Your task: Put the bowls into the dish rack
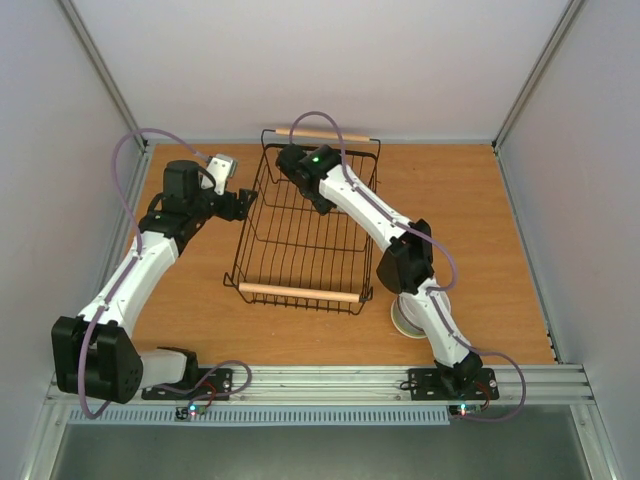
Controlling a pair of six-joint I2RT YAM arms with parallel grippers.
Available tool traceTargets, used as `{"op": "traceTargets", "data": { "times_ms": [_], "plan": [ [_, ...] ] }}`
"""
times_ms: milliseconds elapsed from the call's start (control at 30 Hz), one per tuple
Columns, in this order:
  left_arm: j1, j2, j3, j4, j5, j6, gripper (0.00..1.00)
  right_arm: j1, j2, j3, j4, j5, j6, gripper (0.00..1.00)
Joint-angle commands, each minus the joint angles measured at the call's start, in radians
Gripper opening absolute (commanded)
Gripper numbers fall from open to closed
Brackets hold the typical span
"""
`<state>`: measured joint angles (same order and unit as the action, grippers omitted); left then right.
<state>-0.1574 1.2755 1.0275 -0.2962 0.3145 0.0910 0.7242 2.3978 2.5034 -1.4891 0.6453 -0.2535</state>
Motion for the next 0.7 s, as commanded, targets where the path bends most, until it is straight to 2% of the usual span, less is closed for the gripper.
{"op": "traceTargets", "data": {
  "times_ms": [0,433,667],
  "plan": [
    [0.002,-0.027,-0.007,0.023,0.01,0.017,0.85,-0.014,0.043,0.041,-0.083,0.097,-0.009,0.01],
    [0.002,-0.03,-0.006,0.005,0.032,0.024,0.85,-0.037,0.149,0.038,-0.067,0.071,-0.027,0.02],
    [0.002,-0.025,-0.006,0.005,0.035,0.026,0.85,-0.047,0.197,0.046,-0.047,0.061,-0.044,0.08]
  ]
}}
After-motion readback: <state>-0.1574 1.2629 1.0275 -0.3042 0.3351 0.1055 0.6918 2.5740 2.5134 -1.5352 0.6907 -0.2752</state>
